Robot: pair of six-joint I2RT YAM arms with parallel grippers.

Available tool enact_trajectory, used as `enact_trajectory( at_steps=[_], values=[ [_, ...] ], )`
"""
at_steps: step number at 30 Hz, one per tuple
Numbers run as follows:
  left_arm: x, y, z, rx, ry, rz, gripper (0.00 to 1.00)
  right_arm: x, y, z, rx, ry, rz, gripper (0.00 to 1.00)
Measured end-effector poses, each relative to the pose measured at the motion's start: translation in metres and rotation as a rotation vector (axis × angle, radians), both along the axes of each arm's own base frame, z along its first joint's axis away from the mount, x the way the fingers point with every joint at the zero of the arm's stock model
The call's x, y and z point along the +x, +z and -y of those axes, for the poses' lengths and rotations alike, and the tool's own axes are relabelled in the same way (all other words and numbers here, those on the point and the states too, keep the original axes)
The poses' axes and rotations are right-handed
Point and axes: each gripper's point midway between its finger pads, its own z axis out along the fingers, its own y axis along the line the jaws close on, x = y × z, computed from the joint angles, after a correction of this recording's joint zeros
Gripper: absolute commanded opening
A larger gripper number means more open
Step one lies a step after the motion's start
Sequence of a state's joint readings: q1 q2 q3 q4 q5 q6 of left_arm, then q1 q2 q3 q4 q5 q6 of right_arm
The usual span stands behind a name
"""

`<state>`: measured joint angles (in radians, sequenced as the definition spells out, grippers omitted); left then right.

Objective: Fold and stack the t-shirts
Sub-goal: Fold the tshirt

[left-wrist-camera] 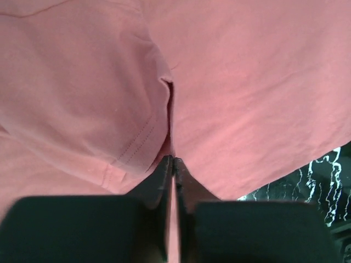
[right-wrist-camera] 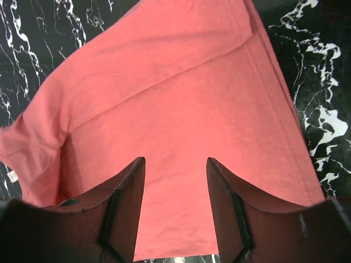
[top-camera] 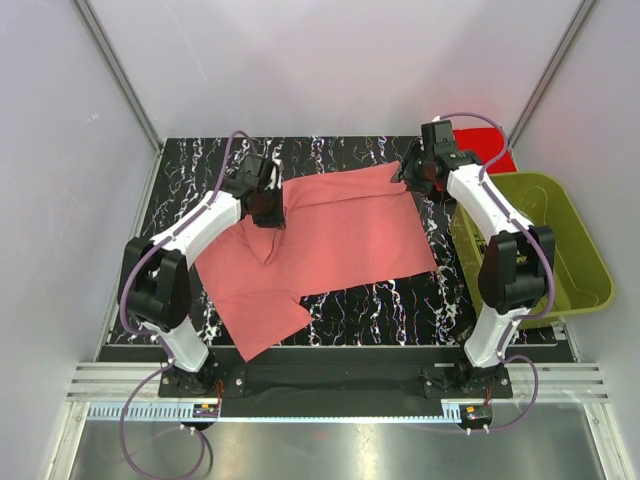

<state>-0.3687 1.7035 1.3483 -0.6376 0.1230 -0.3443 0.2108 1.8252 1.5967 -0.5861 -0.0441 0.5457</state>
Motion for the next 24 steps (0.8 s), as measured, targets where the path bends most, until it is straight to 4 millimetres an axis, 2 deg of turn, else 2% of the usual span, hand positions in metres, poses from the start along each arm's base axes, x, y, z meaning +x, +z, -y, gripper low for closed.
enact_trajectory(
  at_steps=[1, 2, 6, 10, 12, 15, 17, 20, 22, 24],
  values=[
    [-0.003, -0.002, 0.0, 0.003, 0.008, -0.013, 0.38, -0.001, 0.0, -0.002, 0.003, 0.005, -0.001, 0.56],
    [-0.006, -0.005, 0.0, 0.003, 0.022, -0.031, 0.42, -0.003, -0.001, -0.004, 0.005, 0.011, -0.003, 0.56],
    [-0.016, -0.019, -0.007, 0.036, 0.061, -0.096, 0.51, -0.01, -0.004, -0.02, 0.021, 0.053, -0.016, 0.57],
    [-0.017, -0.022, -0.019, 0.058, 0.098, -0.118, 0.56, -0.018, 0.0, -0.054, 0.062, 0.117, -0.008, 0.59],
    [-0.012, -0.02, -0.036, 0.053, 0.143, -0.119, 0.56, -0.022, 0.001, -0.076, 0.083, 0.146, -0.005, 0.59],
    [0.005, -0.014, -0.079, 0.04, 0.258, -0.103, 0.52, -0.025, -0.008, -0.122, 0.118, 0.216, -0.006, 0.59],
    [0.018, -0.014, -0.111, 0.025, 0.346, -0.073, 0.51, -0.03, -0.023, -0.154, 0.139, 0.285, -0.014, 0.58],
    [0.023, -0.026, -0.152, 0.004, 0.452, -0.061, 0.51, -0.041, -0.052, -0.193, 0.155, 0.398, -0.05, 0.58],
    [0.021, -0.036, -0.166, -0.015, 0.485, -0.083, 0.54, -0.047, -0.071, -0.213, 0.163, 0.471, -0.075, 0.58],
    [0.026, -0.043, -0.169, -0.026, 0.487, -0.089, 0.56, -0.052, -0.088, -0.224, 0.176, 0.522, -0.104, 0.59]
  ],
)
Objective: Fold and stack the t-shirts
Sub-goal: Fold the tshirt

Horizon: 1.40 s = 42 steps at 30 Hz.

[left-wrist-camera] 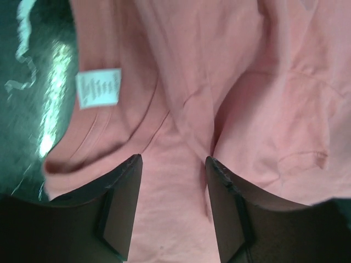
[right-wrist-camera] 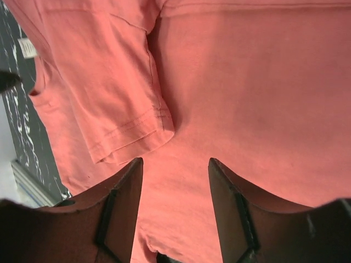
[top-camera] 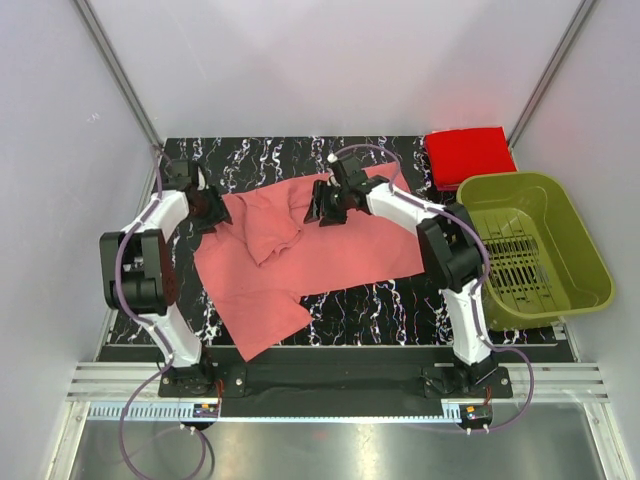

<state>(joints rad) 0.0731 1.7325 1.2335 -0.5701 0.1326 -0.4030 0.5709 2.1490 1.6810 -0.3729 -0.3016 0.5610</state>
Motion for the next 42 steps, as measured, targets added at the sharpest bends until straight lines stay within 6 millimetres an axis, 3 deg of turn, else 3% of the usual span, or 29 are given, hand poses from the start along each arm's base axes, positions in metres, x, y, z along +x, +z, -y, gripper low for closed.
enact_trajectory(
  at_steps=[4, 8, 15, 19, 21, 24, 25, 28, 34, 42],
  values=[
    [0.019, -0.017, 0.003, -0.017, -0.02, -0.02, 0.58, 0.002, -0.02, -0.011, 0.023, 0.063, -0.029, 0.6],
    [0.026, -0.032, 0.002, -0.02, -0.021, -0.04, 0.59, 0.005, -0.03, -0.022, 0.036, 0.114, -0.031, 0.6],
    [0.05, -0.037, -0.001, -0.023, -0.043, -0.013, 0.57, 0.004, -0.035, -0.034, 0.051, 0.165, -0.026, 0.58],
    [0.053, -0.038, -0.001, -0.021, -0.063, -0.013, 0.44, 0.003, -0.038, -0.044, 0.052, 0.186, -0.023, 0.56],
    [0.054, -0.037, -0.001, -0.016, -0.069, -0.018, 0.28, 0.004, -0.039, -0.048, 0.052, 0.193, -0.023, 0.54],
    [0.063, -0.033, -0.003, -0.006, -0.078, -0.013, 0.13, 0.004, -0.041, -0.051, 0.055, 0.198, -0.03, 0.38],
    [0.066, -0.03, -0.005, 0.002, -0.082, -0.007, 0.11, 0.004, -0.041, -0.052, 0.056, 0.199, -0.031, 0.22],
    [0.073, -0.024, -0.007, 0.014, -0.091, -0.004, 0.0, 0.006, -0.039, -0.053, 0.061, 0.19, -0.039, 0.0],
    [0.085, -0.022, -0.015, 0.026, -0.097, -0.017, 0.0, 0.005, -0.039, -0.053, 0.067, 0.162, -0.064, 0.0],
    [0.073, -0.032, -0.041, 0.055, -0.033, -0.084, 0.0, -0.005, -0.044, -0.05, 0.09, 0.105, -0.117, 0.0]
  ],
)
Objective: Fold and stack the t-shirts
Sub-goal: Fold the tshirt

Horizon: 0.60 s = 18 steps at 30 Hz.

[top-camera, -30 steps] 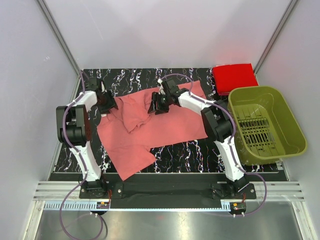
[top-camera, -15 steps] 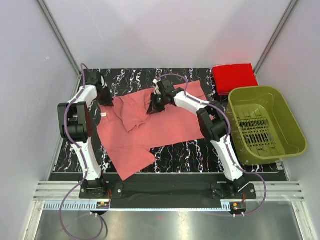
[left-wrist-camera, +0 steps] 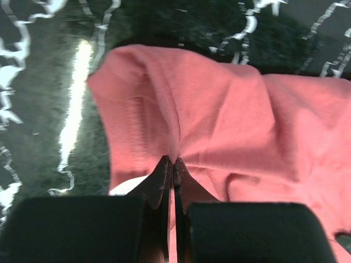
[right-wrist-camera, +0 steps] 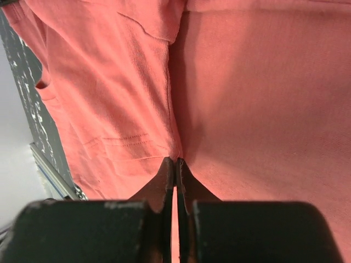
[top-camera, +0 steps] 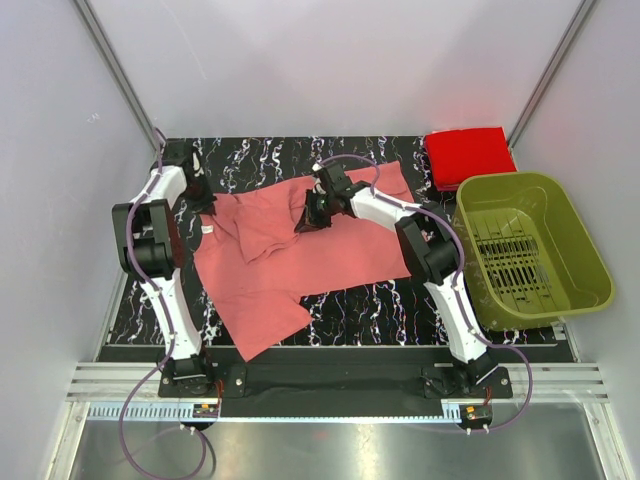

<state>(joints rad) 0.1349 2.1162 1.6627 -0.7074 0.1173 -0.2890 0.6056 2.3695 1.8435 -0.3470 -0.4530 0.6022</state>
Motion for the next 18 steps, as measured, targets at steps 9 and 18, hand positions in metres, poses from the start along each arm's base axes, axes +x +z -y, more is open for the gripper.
enact_trajectory(
  at_steps=[9, 18],
  values=[
    [0.003, 0.004, -0.007, 0.016, 0.019, 0.005, 0.09, 0.002, -0.004, 0.0, 0.007, -0.038, -0.006, 0.0],
    [0.006, 0.004, -0.006, 0.011, 0.013, 0.013, 0.56, 0.013, 0.009, 0.006, -0.035, -0.064, 0.02, 0.38]
  ],
)
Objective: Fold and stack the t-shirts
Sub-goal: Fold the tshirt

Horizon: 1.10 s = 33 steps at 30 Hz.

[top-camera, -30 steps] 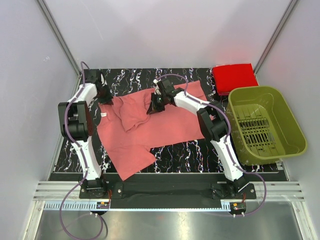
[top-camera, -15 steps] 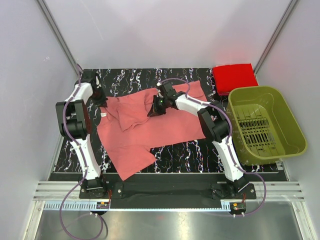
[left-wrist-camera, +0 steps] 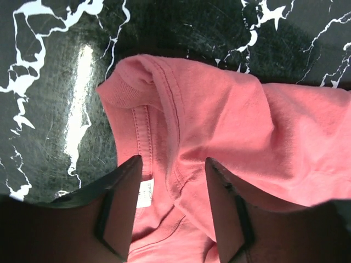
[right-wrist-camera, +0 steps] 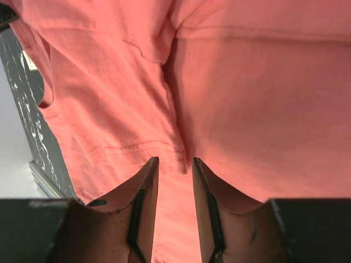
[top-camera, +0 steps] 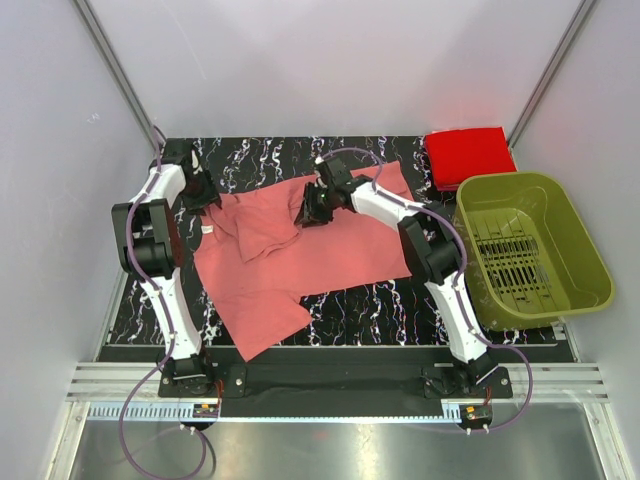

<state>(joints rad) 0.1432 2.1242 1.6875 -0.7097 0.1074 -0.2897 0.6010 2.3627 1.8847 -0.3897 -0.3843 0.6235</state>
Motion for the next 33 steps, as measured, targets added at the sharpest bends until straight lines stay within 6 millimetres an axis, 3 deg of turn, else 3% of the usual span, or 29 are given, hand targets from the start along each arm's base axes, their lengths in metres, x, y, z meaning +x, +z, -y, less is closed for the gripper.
enact_trajectory(
  at_steps=[2, 5, 6, 9, 13, 17, 21, 25, 26, 28, 33],
  values=[
    [0.001, 0.002, 0.0, 0.001, -0.003, 0.004, 0.56, 0.007, 0.004, 0.006, -0.012, -0.018, 0.009, 0.37],
    [0.008, 0.009, -0.001, 0.005, -0.005, 0.031, 0.56, 0.027, 0.011, 0.026, -0.031, -0.066, 0.027, 0.28],
    [0.012, 0.011, -0.002, 0.007, -0.004, 0.043, 0.55, 0.037, 0.014, 0.037, -0.04, -0.09, 0.036, 0.21],
    [0.019, 0.017, -0.005, 0.01, 0.003, 0.067, 0.53, 0.073, 0.03, 0.073, -0.059, -0.171, 0.075, 0.13],
    [0.031, 0.015, -0.013, 0.013, 0.017, 0.085, 0.52, 0.133, 0.053, 0.118, -0.076, -0.284, 0.188, 0.07],
    [0.035, -0.003, -0.021, 0.016, 0.038, 0.056, 0.47, 0.17, 0.045, 0.151, -0.137, -0.36, 0.252, 0.04],
    [0.035, -0.022, -0.029, 0.022, 0.054, 0.017, 0.45, 0.185, 0.01, 0.167, -0.225, -0.385, 0.257, 0.03],
    [0.041, -0.02, -0.038, 0.041, 0.08, 0.019, 0.45, 0.186, -0.022, 0.183, -0.31, -0.403, 0.231, 0.03],
    [0.043, -0.022, -0.041, 0.048, 0.088, 0.016, 0.45, 0.189, -0.019, 0.188, -0.331, -0.415, 0.246, 0.03],
    [0.046, -0.023, -0.046, 0.057, 0.102, 0.011, 0.33, 0.195, -0.015, 0.201, -0.378, -0.446, 0.266, 0.02],
    [0.055, -0.024, -0.058, 0.083, 0.131, 0.014, 0.37, 0.209, -0.017, 0.241, -0.482, -0.547, 0.278, 0.0]
  ],
)
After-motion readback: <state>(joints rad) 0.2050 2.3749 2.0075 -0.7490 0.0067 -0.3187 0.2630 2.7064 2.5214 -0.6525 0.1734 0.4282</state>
